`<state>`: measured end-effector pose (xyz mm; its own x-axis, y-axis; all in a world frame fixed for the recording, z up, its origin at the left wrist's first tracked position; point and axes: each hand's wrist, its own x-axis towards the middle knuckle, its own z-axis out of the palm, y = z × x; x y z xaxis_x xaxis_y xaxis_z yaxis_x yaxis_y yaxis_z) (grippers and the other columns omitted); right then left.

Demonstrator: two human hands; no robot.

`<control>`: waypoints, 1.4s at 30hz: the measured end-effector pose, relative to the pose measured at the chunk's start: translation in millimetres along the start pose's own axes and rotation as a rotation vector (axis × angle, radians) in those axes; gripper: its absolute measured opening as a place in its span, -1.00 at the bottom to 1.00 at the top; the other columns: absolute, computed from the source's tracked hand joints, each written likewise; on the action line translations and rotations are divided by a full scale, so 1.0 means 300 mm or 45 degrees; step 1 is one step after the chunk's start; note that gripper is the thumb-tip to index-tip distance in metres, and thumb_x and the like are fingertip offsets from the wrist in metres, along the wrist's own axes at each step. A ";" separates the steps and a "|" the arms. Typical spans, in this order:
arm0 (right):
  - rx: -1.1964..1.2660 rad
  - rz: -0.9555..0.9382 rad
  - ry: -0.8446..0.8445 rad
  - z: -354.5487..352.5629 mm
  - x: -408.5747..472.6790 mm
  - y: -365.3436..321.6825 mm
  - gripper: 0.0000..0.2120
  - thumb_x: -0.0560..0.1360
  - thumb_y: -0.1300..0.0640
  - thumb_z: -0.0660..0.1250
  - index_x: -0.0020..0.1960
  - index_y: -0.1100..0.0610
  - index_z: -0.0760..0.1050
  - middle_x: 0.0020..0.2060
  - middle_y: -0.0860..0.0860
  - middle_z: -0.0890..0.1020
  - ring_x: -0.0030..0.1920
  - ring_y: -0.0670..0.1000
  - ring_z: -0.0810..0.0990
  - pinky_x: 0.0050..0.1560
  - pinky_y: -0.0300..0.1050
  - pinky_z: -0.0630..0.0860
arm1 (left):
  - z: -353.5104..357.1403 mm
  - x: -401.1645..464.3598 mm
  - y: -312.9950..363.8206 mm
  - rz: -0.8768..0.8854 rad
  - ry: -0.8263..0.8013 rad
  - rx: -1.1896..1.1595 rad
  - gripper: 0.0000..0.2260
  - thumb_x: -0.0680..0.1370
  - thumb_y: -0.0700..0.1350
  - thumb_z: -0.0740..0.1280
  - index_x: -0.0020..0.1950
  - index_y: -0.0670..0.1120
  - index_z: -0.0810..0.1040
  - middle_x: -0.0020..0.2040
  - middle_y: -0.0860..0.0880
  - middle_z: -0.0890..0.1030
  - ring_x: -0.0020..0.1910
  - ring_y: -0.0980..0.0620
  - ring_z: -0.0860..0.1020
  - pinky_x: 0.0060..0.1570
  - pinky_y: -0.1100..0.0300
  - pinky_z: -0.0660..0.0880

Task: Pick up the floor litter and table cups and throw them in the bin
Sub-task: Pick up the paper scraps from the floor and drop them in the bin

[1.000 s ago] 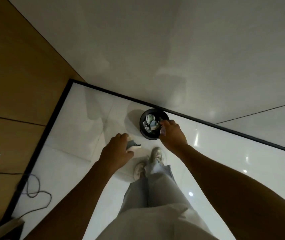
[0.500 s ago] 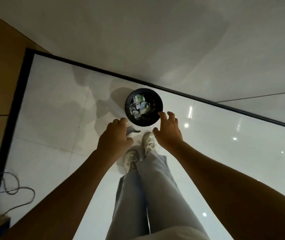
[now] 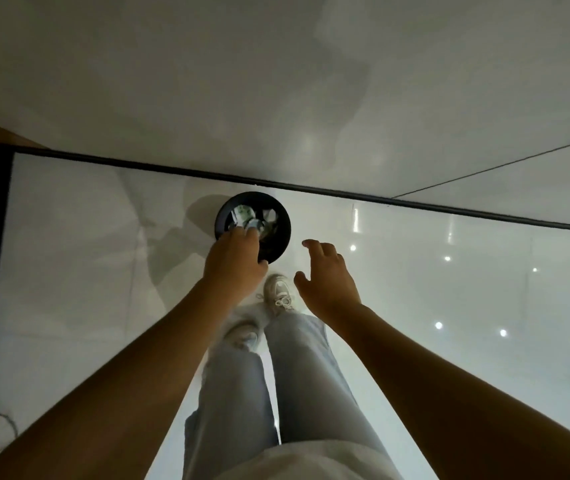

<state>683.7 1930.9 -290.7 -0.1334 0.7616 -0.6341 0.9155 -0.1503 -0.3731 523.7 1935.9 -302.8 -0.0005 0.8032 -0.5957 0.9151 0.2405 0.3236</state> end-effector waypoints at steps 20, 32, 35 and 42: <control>0.239 0.495 0.511 -0.045 -1.056 0.145 -0.51 0.54 0.07 0.24 0.45 0.07 0.24 0.33 0.06 0.41 0.27 0.13 0.40 0.14 -0.02 0.46 | -0.087 -0.812 0.492 1.046 -0.082 0.793 -0.59 0.61 0.03 0.17 0.41 -0.09 0.29 0.32 -0.08 0.43 0.30 -0.06 0.38 0.29 0.09 0.31; 0.709 1.184 0.854 0.232 -1.906 0.736 -0.51 0.54 0.04 0.24 0.44 0.06 0.25 0.30 0.05 0.42 0.25 0.10 0.40 0.12 -0.03 0.48 | 0.464 -1.405 1.060 1.680 -0.309 1.218 -0.66 0.61 -0.02 0.14 0.35 -0.11 0.34 0.24 -0.07 0.46 0.22 -0.06 0.41 0.27 0.16 0.30; 0.800 1.296 0.879 0.340 -2.121 0.902 -0.52 0.54 0.04 0.24 0.44 0.06 0.26 0.29 0.05 0.43 0.24 0.10 0.41 0.14 -0.02 0.47 | 0.672 -1.608 1.186 1.749 -0.374 1.241 -0.68 0.60 -0.01 0.14 0.30 -0.12 0.36 0.20 -0.08 0.48 0.18 -0.07 0.43 0.17 0.15 0.33; 0.939 1.472 0.968 0.547 -2.541 1.233 -0.53 0.55 0.05 0.23 0.43 0.05 0.25 0.30 0.04 0.42 0.25 0.10 0.39 0.13 -0.05 0.44 | 1.100 -2.042 1.424 1.920 -0.491 1.265 -0.63 0.60 0.03 0.16 0.36 -0.10 0.35 0.25 -0.07 0.46 0.22 -0.05 0.43 0.16 0.15 0.37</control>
<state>1061.7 1191.2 -56.4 0.9063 0.1129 -0.4074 -0.0286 -0.9451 -0.3256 1047.8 1366.9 -42.3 0.8947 -0.1823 -0.4078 -0.0767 -0.9621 0.2617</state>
